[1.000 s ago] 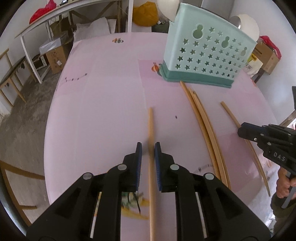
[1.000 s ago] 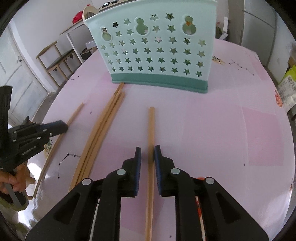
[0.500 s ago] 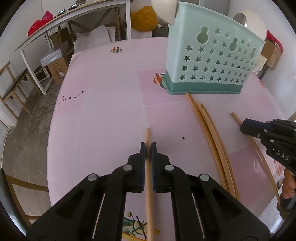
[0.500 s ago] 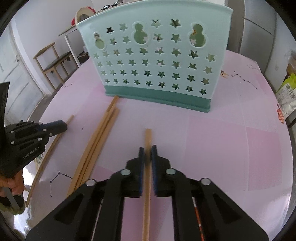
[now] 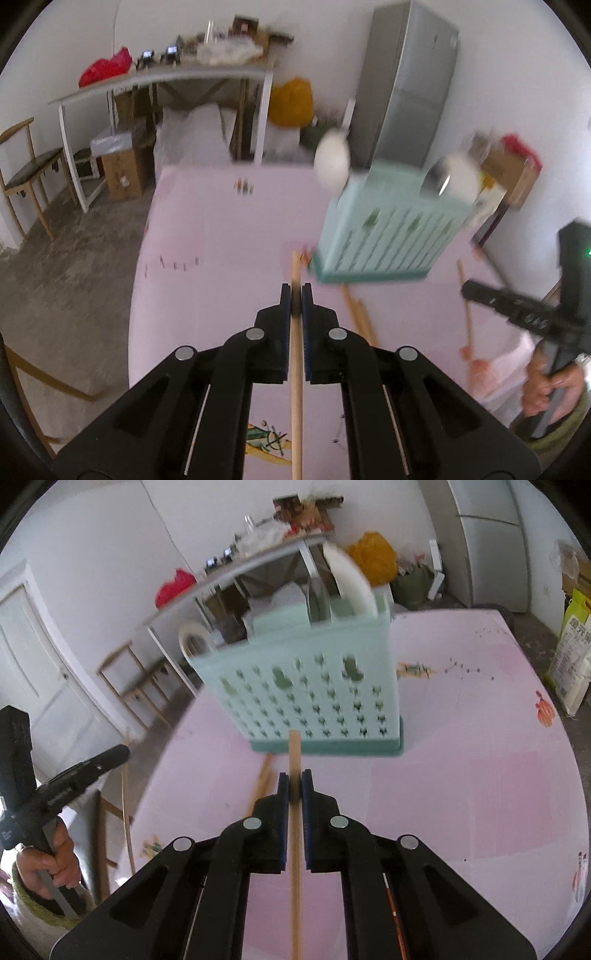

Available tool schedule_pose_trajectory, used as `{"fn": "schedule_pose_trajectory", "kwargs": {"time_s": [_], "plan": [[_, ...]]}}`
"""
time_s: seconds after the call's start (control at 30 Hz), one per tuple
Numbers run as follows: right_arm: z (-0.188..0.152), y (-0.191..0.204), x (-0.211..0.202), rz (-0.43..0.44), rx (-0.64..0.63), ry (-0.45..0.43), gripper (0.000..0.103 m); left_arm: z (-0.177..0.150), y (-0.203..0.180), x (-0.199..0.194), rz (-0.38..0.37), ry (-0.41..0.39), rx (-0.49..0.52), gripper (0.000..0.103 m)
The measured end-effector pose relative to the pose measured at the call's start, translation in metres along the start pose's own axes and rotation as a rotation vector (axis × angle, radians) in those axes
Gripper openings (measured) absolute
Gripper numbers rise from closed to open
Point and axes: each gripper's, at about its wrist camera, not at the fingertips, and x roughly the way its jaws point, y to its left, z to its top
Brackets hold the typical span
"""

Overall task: Organize utensils
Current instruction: 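Lift both held chopsticks upright above the green holder, then lower the left gripper's chopstick into the holder and open the left gripper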

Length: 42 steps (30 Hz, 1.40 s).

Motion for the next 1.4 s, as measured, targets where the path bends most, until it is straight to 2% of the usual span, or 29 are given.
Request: {"fn": "schedule_pose_trajectory", "kwargs": {"time_s": [0.27,0.53,0.73,0.83,0.97,1.07,1.23,1.33,1.4], "plan": [[0.011,0.004,-0.023,0.024,0.003,-0.061,0.007,0.043,-0.007,-0.048,-0.101,-0.200,-0.020,0.004],[0.004,0.002,-0.028,0.032,0.005,-0.071,0.007,0.117,-0.032,-0.070,-0.220,-0.354,0.013,0.004],[0.005,-0.001,-0.024,0.034,0.008,-0.073,0.007,0.163,-0.063,-0.070,-0.266,-0.442,0.050,0.004],[0.005,-0.003,-0.023,0.038,0.013,-0.070,0.007,0.175,-0.077,-0.059,-0.282,-0.447,0.054,0.004],[0.005,-0.006,-0.022,0.039,0.020,-0.069,0.007,0.176,-0.093,-0.029,-0.256,-0.429,0.069,0.004],[0.005,-0.008,-0.023,0.039,0.025,-0.068,0.007,0.169,-0.098,0.000,-0.226,-0.382,0.069,0.004],[0.004,-0.009,-0.025,0.042,0.027,-0.072,0.007,0.149,-0.091,0.045,-0.168,-0.247,0.031,0.005],[0.004,-0.009,-0.027,0.041,0.026,-0.077,0.007,0.135,-0.079,0.049,-0.163,-0.212,0.014,0.014],[0.005,-0.008,-0.029,0.041,0.025,-0.084,0.007,0.126,-0.073,0.042,-0.152,-0.218,0.009,0.026]]}}
